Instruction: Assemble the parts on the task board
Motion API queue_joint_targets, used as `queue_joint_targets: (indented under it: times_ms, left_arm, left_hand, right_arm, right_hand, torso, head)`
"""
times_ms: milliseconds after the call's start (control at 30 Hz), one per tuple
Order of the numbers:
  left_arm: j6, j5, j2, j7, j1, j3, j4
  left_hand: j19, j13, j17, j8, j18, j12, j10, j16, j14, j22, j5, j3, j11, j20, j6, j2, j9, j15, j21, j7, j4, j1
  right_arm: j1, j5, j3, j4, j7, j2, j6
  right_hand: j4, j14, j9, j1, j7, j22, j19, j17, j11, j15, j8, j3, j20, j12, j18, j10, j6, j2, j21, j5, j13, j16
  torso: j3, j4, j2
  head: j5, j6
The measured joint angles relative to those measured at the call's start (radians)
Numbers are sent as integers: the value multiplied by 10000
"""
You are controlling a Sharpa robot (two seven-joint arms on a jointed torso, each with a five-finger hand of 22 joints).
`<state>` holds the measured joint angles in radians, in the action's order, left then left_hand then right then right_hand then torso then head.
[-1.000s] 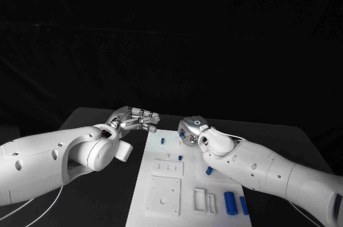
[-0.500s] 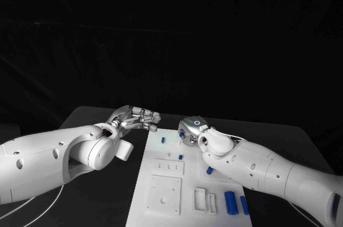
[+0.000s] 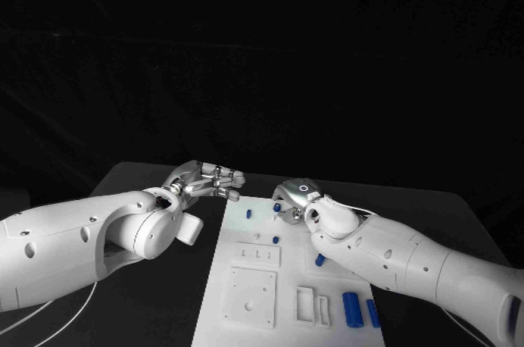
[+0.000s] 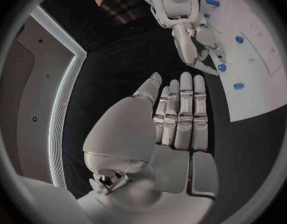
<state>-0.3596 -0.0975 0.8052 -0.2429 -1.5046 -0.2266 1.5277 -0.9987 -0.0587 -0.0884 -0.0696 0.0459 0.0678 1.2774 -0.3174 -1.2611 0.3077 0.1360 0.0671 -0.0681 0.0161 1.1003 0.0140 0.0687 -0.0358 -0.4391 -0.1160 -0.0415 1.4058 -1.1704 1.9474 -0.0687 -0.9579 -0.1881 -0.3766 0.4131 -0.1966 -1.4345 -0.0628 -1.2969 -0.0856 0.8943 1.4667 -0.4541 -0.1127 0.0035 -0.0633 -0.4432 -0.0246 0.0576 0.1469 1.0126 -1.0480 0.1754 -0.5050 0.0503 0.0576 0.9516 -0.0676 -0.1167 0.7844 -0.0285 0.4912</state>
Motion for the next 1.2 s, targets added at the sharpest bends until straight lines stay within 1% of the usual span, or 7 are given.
queue_joint_targets:
  times_ms: [100,333,700,833,1033,1100,1200]
  left_arm:
    - [1,-1,6,1,0,0,-18]
    - [1,-4,82,4,-1,-1,-33]
    - [2,-7,197,7,-5,-2,-47]
    - [4,-8,210,7,-6,-10,-72]
    - [19,-9,208,7,-6,-45,-84]
    - [26,-9,207,6,-6,-52,-94]
    - [39,-9,202,6,-6,-57,-112]
  left_hand:
    - [0,0,-1,0,0,0,-37,0,0,0,0,0,-37,0,0,0,0,0,0,0,0,0]
    - [0,0,-1,0,0,0,-37,0,0,0,0,0,-37,0,0,0,0,0,0,0,0,0]
    - [0,0,-2,0,-1,0,-37,0,0,8,0,0,-37,0,0,0,0,0,0,0,0,0]
    - [0,0,-2,0,0,0,-37,0,0,8,0,0,-37,0,0,0,0,0,0,0,0,0]
    - [0,0,-2,0,0,0,-37,0,0,7,0,0,-37,0,0,0,0,0,0,0,0,0]
    - [0,0,-2,0,-1,0,-37,0,0,7,0,0,-37,0,0,0,0,0,0,0,0,0]
    - [0,0,-2,0,0,0,-37,0,0,7,0,0,-37,0,0,0,0,0,0,0,0,0]
  right_arm:
    - [-1,-89,3,-189,0,-133,91]
    - [-5,-338,-19,-1148,11,-941,292]
    - [-23,-1466,-665,-2436,10,-2892,251]
    - [-25,-2122,-768,-2467,66,-3281,1]
    - [-22,-2791,-806,-2237,224,-3405,-469]
    - [-22,-2937,-815,-2126,290,-3389,-638]
    - [-21,-3126,-821,-1908,391,-3300,-901]
  right_hand:
    - [408,1,0,-410,-2,-100,0,51,-17,1,0,430,0,0,86,-14,4,69,241,0,0,-1]
    - [483,1,-1,-419,-10,-95,0,64,68,1,0,464,1,0,107,333,-3,77,254,0,1,-1]
    - [412,-22,-2,86,-304,220,-27,13,604,-311,-1,-639,-229,-1,48,2662,-383,129,151,88,34,72]
    - [579,24,-2,187,-294,448,-1,-110,841,-517,-1,337,-476,28,-248,3463,-424,125,-18,508,101,126]
    - [701,-8,-2,124,-175,861,-14,-257,1205,-797,-2,1545,-706,727,-331,4396,-465,61,-483,856,678,158]
    - [804,50,-8,-166,-84,1459,-14,-604,1229,-913,-2,2840,-883,3903,-629,3307,-480,-337,-1181,1174,3775,397]
    - [940,139,-13,-138,-114,2333,-12,-1379,1233,-869,-2,3517,-884,7371,-632,1811,-382,-441,-2110,1326,7441,731]
  torso:
    - [0,3,-1]
    - [12,60,-9]
    - [97,284,-43]
    - [137,375,-50]
    - [198,431,-44]
    - [222,431,-32]
    - [255,425,-9]
  head:
    - [-5,-17]
    - [-29,-83]
    - [-145,-206]
    - [-193,-220]
    - [-233,-208]
    - [-249,-197]
    - [-272,-194]
